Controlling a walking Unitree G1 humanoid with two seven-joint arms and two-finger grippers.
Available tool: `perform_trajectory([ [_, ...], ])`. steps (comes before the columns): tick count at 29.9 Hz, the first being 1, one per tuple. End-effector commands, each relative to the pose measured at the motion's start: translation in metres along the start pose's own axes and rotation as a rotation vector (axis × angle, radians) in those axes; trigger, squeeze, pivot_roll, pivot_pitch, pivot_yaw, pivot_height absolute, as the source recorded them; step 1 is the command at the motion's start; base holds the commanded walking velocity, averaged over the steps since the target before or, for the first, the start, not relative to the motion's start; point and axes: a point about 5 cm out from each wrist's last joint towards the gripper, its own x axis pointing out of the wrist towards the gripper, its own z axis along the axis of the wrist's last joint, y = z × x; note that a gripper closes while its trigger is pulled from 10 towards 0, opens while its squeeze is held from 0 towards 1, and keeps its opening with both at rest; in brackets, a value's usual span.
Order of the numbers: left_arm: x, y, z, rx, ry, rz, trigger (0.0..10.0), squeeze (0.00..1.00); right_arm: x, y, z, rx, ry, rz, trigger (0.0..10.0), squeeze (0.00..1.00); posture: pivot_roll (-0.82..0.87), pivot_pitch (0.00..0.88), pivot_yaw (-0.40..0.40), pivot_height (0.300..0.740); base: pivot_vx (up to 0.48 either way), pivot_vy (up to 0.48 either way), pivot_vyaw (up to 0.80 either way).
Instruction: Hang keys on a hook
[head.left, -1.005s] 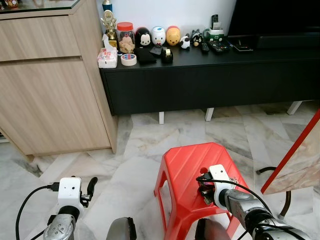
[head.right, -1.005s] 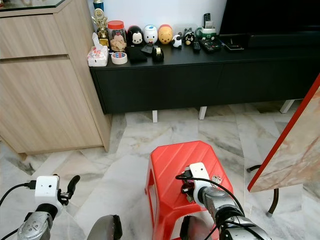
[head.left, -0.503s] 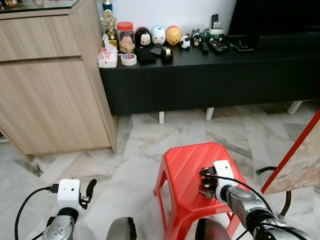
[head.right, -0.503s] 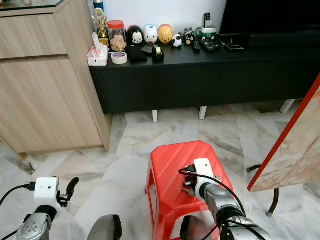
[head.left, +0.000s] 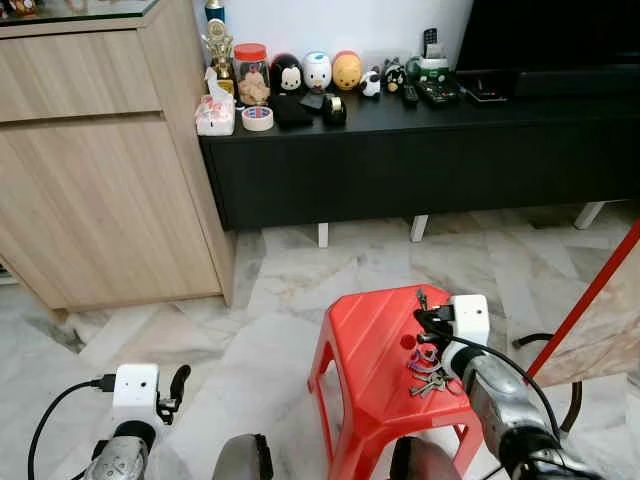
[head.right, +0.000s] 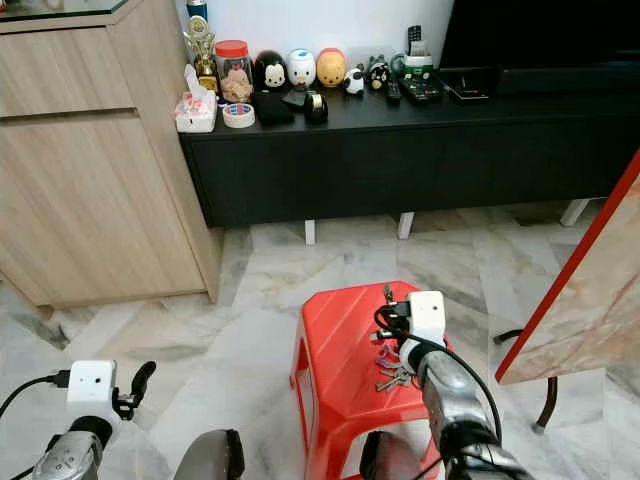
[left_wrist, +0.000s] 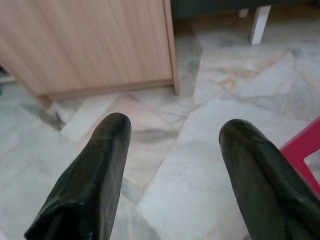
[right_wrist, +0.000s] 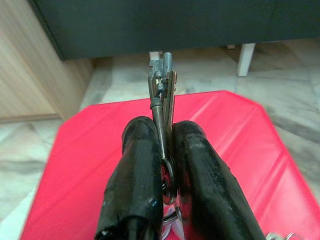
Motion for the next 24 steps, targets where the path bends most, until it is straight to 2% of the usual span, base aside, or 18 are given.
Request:
perform_trajectory([
  [1,-0.001,0.005,-0.006,-0.026,0.022,0.038,10.0,0.00,-0.001,0.002,0.008,-0.002,-0.066,0.019,10.0,0.00,0.09,0.000,-0.037,0.591,0.000,0.000,0.00],
  [7,-0.009,0.006,-0.030,-0.063,0.117,0.094,10.0,0.00,-0.011,0.001,0.003,0.031,-0.118,-0.005,10.0,0.00,0.08,0.000,-0.045,0.599,0.000,0.000,0.00],
  [16,-0.017,0.006,-0.048,-0.078,0.190,0.120,10.0,0.00,-0.015,0.000,0.005,0.014,-0.116,-0.004,10.0,0.00,0.09,0.000,-0.056,0.664,0.000,0.000,0.00],
  [24,-0.025,0.008,-0.061,-0.077,0.240,0.133,10.0,0.00,-0.018,0.006,0.012,-0.008,-0.134,0.038,10.0,0.00,0.08,0.000,-0.063,0.724,0.000,0.000,0.00],
])
